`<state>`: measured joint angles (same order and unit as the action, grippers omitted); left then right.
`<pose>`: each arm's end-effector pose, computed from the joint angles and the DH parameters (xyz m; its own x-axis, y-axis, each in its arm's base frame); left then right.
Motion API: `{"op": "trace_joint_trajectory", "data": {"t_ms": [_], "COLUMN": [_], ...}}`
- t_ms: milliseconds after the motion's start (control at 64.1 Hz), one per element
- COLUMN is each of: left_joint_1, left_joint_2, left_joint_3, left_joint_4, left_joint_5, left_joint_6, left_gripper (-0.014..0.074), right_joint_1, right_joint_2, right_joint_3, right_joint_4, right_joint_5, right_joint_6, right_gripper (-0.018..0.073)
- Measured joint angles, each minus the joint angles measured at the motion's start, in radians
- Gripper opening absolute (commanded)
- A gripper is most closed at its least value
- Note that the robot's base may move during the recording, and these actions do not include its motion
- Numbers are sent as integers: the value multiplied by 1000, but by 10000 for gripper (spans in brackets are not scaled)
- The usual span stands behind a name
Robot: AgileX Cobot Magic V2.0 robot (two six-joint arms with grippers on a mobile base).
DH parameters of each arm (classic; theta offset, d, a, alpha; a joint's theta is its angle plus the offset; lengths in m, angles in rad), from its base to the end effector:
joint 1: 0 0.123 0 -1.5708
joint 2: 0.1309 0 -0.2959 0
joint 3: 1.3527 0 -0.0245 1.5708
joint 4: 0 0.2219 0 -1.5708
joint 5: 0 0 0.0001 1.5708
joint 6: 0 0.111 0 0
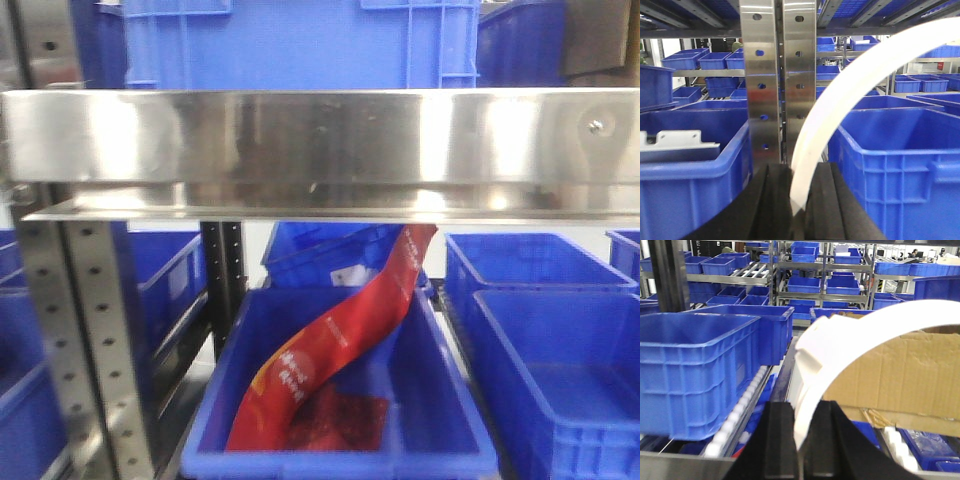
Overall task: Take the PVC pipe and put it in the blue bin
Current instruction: 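Position the held white pipe above a blue bin with both grippers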
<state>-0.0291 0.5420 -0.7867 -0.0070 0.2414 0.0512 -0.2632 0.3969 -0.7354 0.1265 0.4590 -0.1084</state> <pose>0.0809 -0.0025 0.4128 0.0916 0.0417 -0.9949 0.0267 0.9987 0.0444 0.0471 -0.0063 0.3825 -0.0280 0.0128 -0.9995 0.2060 0.9785 0.0068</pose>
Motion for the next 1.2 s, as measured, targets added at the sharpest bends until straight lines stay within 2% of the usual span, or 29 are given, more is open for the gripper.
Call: {"op": "trace_joint_trajectory", "data": {"t_ms": [1201], "left_joint_1": [0], "left_joint_2": [0], "left_joint_3": [0], "left_joint_4": [0], "left_joint_5": [0], "left_joint_6": [0], "left_gripper": [-111], "right_joint_1": [0], "right_joint_2": [0], "right_joint_3": [0], "right_joint_4": [0], "right_joint_5": [0], "right_joint_6": [0], "right_gripper": [-167]}}
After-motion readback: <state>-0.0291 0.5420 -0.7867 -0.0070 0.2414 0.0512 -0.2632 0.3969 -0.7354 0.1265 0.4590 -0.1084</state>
